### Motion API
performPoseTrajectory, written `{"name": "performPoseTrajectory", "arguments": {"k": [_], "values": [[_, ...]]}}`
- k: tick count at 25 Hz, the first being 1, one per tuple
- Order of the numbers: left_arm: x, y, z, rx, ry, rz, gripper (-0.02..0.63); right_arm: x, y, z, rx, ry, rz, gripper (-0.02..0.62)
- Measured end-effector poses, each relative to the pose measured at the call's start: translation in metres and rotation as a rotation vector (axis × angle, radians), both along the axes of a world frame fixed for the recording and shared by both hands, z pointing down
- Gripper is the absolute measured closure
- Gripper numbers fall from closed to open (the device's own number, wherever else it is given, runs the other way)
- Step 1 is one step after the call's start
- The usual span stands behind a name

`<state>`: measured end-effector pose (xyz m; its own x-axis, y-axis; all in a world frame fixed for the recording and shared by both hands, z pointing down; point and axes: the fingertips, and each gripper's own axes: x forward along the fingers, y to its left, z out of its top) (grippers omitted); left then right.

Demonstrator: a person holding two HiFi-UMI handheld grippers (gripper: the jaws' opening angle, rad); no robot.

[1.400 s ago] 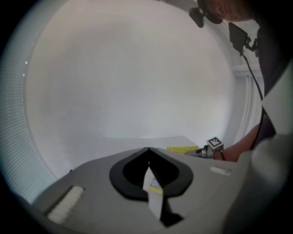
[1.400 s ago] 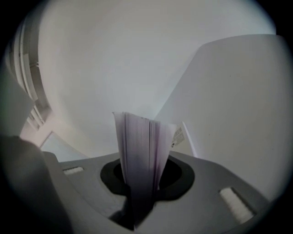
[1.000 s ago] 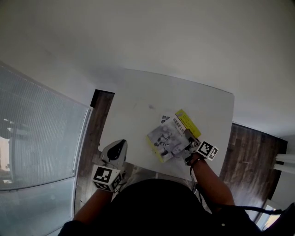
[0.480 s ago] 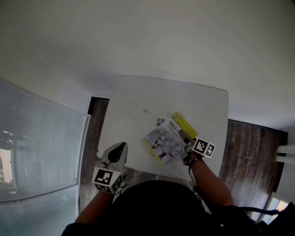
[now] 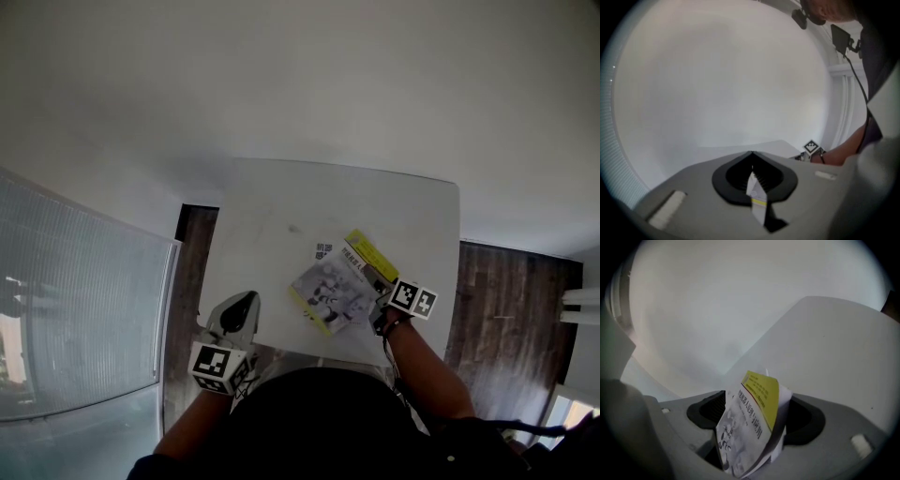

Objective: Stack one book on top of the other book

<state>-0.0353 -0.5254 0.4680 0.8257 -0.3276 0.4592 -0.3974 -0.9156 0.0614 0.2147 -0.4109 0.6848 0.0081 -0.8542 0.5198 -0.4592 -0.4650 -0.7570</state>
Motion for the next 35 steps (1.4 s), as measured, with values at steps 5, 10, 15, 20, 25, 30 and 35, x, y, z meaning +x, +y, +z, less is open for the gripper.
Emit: {"name": "performPoseTrajectory", "arguments": {"k": [5, 10, 15, 20, 25, 30, 35], "values": [[-0.001, 0.001, 0.002, -0.003, 0.018, 0.025, 0.601, 0.004, 0.014, 0.002, -0.028, 0.019, 0.045, 0.222], [0.002, 0.0, 0.003, -0.007, 0.026, 0.051, 0.601, 0.008, 0.027, 0.002, -0.05, 0.026, 0.092, 0.221], [0.007, 0.0, 0.004, -0.018, 0.032, 0.077, 0.601, 0.009, 0.038, 0.0, -0.054, 0.029, 0.135, 0.221], [0.014, 0.0, 0.006, -0.023, 0.049, 0.115, 0.601, 0.005, 0.049, -0.006, -0.057, 0.06, 0.151, 0.221], [0.023, 0.002, 0.006, -0.032, 0.065, 0.163, 0.601, -0.006, 0.06, -0.005, -0.065, 0.087, 0.171, 0.221], [0.028, 0.001, 0.004, -0.04, 0.087, 0.182, 0.601, -0.013, 0.065, -0.014, -0.023, 0.088, 0.193, 0.255], [0.04, 0.003, 0.004, -0.047, 0.101, 0.242, 0.601, -0.011, 0.075, -0.035, 0.004, 0.2, 0.23, 0.594]]}}
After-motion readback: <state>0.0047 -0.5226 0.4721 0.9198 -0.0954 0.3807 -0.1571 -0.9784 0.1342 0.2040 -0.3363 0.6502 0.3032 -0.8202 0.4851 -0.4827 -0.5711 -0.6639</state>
